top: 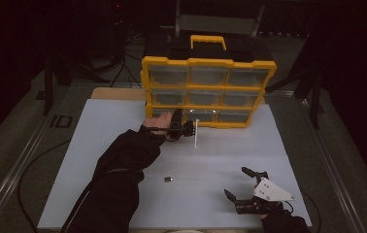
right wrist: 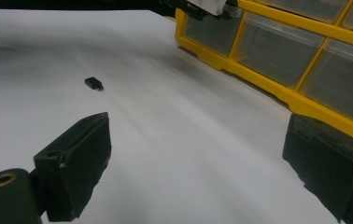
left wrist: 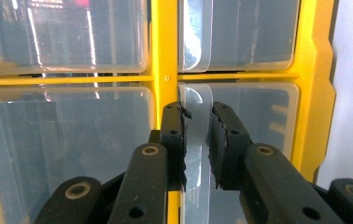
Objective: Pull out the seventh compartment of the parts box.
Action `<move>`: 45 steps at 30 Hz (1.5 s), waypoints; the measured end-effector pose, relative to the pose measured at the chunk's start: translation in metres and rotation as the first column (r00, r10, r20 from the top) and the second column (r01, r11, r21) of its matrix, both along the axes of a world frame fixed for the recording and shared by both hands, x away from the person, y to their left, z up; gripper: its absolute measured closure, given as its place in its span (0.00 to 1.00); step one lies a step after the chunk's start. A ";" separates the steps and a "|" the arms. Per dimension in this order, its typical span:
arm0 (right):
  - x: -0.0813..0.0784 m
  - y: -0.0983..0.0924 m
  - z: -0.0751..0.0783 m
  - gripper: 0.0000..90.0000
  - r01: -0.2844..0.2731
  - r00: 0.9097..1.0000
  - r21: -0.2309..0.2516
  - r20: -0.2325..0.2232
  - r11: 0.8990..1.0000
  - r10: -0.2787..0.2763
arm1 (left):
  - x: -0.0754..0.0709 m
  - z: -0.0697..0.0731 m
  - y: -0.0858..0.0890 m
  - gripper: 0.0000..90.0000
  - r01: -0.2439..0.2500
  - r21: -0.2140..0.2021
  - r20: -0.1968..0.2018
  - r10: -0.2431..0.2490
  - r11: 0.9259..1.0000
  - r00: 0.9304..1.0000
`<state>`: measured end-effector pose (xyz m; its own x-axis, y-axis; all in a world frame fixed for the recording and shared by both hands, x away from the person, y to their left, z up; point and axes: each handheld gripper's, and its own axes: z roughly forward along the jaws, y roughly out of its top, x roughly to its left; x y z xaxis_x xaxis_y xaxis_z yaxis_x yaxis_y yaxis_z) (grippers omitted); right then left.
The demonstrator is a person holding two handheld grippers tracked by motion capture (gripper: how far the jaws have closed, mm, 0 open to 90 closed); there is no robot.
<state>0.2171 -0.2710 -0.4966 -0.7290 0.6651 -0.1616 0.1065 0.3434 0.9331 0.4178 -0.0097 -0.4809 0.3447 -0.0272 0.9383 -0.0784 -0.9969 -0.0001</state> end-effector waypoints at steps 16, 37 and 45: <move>0.000 0.001 0.000 0.09 0.004 1.000 0.001 0.000 1.000 -0.004 | -0.010 0.005 0.000 0.85 0.009 -0.002 -0.030 -0.009 1.000 1.000; 0.000 0.000 0.002 0.09 0.018 1.000 0.005 0.014 1.000 -0.018 | -0.027 0.002 0.000 0.85 0.017 0.007 -0.021 -0.017 1.000 1.000; 0.000 0.000 0.002 0.09 0.017 1.000 0.004 0.009 1.000 -0.017 | -0.034 0.002 0.000 0.85 0.021 0.011 -0.019 -0.020 1.000 1.000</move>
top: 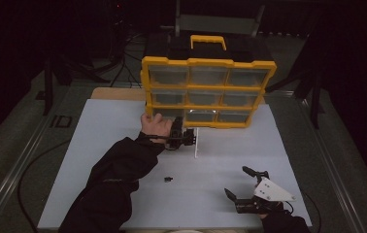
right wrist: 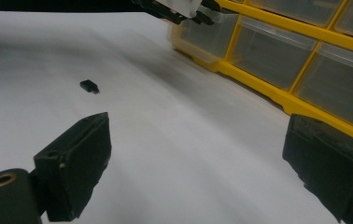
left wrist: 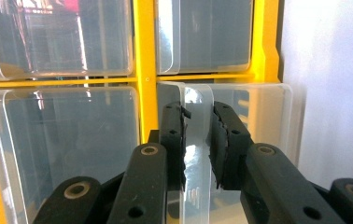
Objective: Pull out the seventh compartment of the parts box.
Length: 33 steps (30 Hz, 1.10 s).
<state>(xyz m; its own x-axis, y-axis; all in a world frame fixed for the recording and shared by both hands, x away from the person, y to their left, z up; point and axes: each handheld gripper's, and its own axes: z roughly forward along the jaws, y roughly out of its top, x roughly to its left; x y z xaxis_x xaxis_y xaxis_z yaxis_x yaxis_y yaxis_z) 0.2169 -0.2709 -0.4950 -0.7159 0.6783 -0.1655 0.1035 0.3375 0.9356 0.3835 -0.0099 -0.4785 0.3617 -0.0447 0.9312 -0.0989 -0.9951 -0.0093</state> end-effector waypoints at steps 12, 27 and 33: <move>0.000 0.000 0.000 0.09 -0.001 1.000 -0.003 0.003 1.000 0.001 | -0.011 -0.001 -0.001 0.86 -0.004 0.004 0.009 0.004 1.000 1.000; 0.000 0.001 0.000 0.09 -0.002 1.000 -0.003 0.001 1.000 0.002 | -0.025 0.000 -0.002 0.86 -0.001 0.007 0.018 0.001 1.000 1.000; 0.000 0.001 0.000 0.09 -0.002 1.000 -0.004 0.002 1.000 0.002 | -0.030 0.000 -0.002 0.86 0.002 0.006 0.012 -0.002 1.000 1.000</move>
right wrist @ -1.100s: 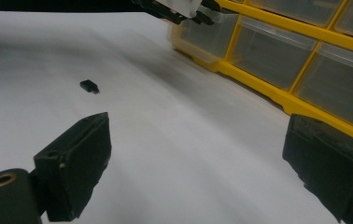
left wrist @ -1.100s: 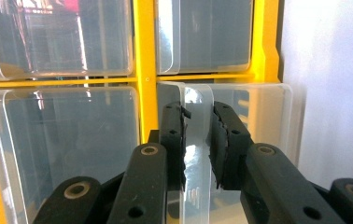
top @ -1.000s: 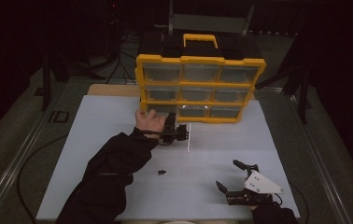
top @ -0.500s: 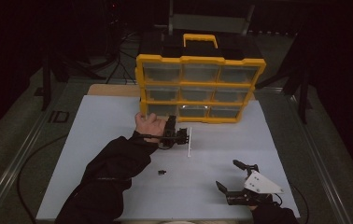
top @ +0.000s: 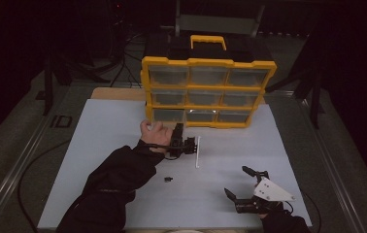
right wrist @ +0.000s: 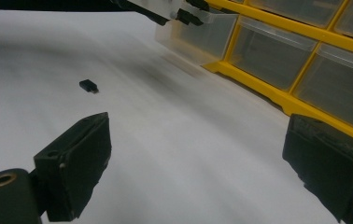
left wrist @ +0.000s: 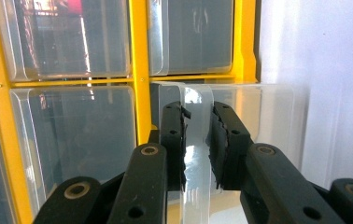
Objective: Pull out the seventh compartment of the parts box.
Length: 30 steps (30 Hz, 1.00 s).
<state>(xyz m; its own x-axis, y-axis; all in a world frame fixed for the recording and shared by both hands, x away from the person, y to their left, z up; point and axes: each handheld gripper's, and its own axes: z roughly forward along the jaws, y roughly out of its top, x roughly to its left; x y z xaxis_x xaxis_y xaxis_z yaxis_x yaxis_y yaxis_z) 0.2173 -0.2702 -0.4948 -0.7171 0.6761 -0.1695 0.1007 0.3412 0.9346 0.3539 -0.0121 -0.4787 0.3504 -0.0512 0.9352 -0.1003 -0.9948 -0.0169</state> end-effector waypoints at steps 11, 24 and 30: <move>0.000 0.000 0.000 0.09 -0.001 1.000 -0.002 0.001 1.000 0.001 | -0.010 0.001 -0.003 0.86 -0.010 -0.007 0.000 0.010 1.000 1.000; 0.000 0.001 0.000 0.09 -0.001 1.000 -0.004 0.001 1.000 0.001 | -0.017 -0.005 -0.003 0.85 -0.008 -0.004 0.012 0.008 1.000 1.000; 0.000 0.001 0.000 0.09 0.000 1.000 -0.006 0.001 1.000 0.000 | -0.014 -0.001 -0.001 0.84 0.003 -0.021 -0.021 -0.004 1.000 1.000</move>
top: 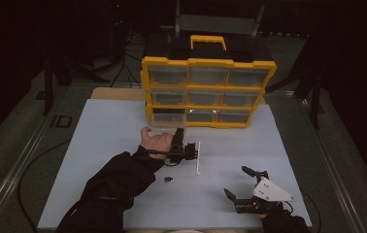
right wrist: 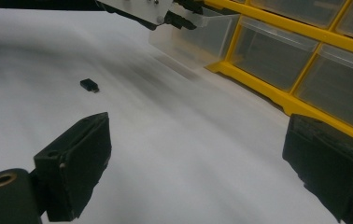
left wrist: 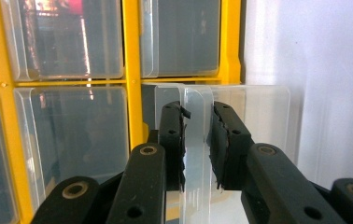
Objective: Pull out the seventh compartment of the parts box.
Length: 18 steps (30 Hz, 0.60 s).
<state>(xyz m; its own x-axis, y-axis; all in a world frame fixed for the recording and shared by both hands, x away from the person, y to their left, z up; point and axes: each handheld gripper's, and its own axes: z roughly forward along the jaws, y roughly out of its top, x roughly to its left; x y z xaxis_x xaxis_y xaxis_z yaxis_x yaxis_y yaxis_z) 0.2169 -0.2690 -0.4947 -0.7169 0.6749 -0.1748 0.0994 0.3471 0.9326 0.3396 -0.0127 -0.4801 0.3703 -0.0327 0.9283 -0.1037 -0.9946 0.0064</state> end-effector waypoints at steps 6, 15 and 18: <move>0.000 0.000 0.000 0.09 -0.001 1.000 0.000 0.002 1.000 0.001 | 0.004 0.006 0.002 0.62 -0.010 -0.067 -0.095 0.003 0.998 0.995; 0.000 -0.001 0.000 0.09 0.003 1.000 0.003 0.001 1.000 -0.003 | 0.014 0.019 0.009 0.23 -0.076 -0.262 -0.192 0.025 0.962 0.981; 0.001 -0.001 0.000 0.09 0.005 1.000 0.002 0.003 1.000 -0.005 | 0.018 0.024 0.013 0.17 -0.101 -0.295 -0.236 0.030 0.950 0.971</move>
<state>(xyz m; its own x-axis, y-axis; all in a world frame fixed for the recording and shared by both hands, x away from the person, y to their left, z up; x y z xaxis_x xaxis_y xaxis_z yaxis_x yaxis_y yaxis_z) 0.2176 -0.2702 -0.4946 -0.7130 0.6789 -0.1753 0.0986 0.3446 0.9336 0.3572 -0.0001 -0.4564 0.5630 0.2679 0.7818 0.0011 -0.9462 0.3235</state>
